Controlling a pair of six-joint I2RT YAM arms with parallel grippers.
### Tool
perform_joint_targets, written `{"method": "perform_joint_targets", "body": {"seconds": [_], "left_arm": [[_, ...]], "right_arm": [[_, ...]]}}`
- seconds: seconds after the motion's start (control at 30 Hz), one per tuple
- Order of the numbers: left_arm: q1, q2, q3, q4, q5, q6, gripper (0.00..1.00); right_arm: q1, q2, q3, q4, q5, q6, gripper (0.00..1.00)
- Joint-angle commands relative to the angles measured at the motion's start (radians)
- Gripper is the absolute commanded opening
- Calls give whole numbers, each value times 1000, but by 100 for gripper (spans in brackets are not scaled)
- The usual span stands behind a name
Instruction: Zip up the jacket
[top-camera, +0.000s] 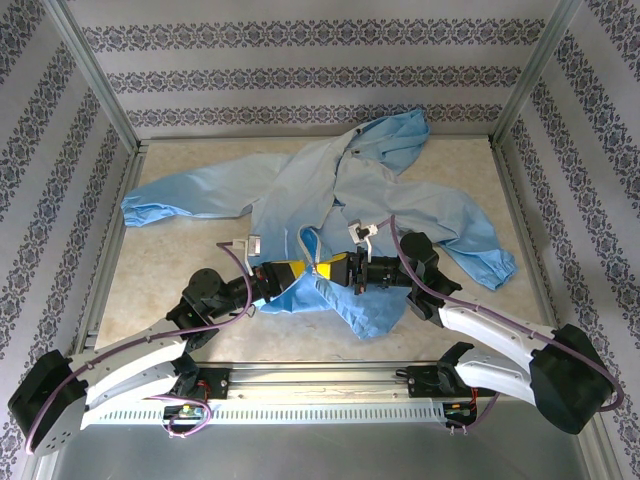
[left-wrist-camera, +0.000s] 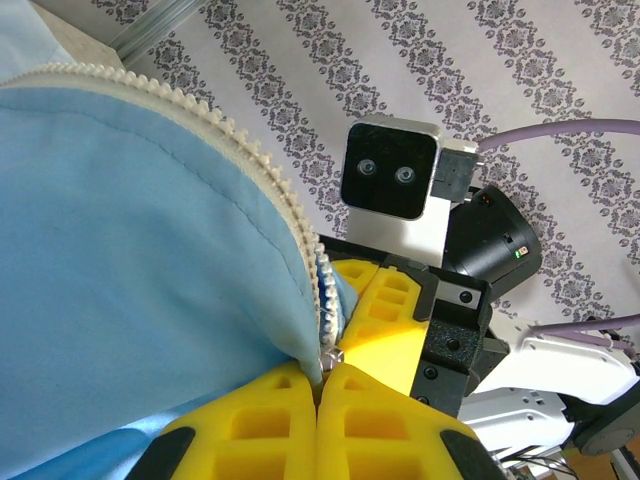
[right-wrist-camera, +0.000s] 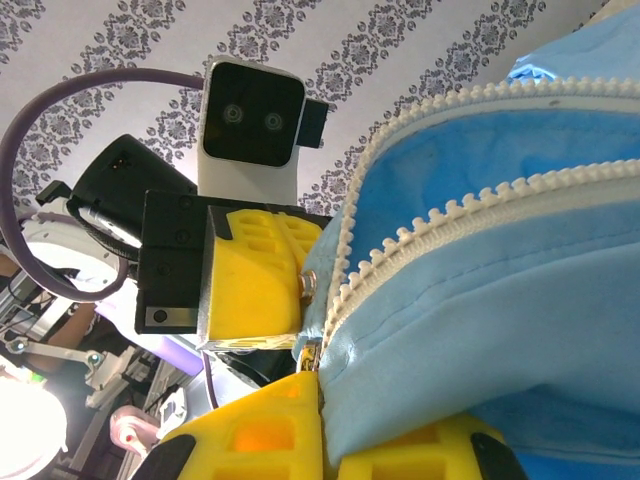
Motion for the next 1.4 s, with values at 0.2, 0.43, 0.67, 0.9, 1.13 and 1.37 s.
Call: {"method": "perform_joint_targets", "body": {"seconds": [0.2, 0.43, 0.67, 0.9, 1.13, 1.37], "left_arm": [[11, 8, -20, 122, 47, -39, 0], [11, 8, -36, 153, 61, -62, 0], [11, 11, -50, 170, 71, -79, 0], [11, 17, -66, 209, 71, -102, 0], [11, 1, -64, 215, 67, -109, 0], [12, 4, -65, 216, 78, -108, 0]], "right_arm": [[-7, -33, -4, 69, -30, -4, 0], [-9, -22, -3, 75, -41, -4, 0], [-16, -15, 6, 79, -61, -4, 0], [-15, 6, 14, 87, -94, 1, 0], [-17, 36, 7, 108, -151, -30, 0], [-31, 52, 11, 108, -205, -103, 0]]}}
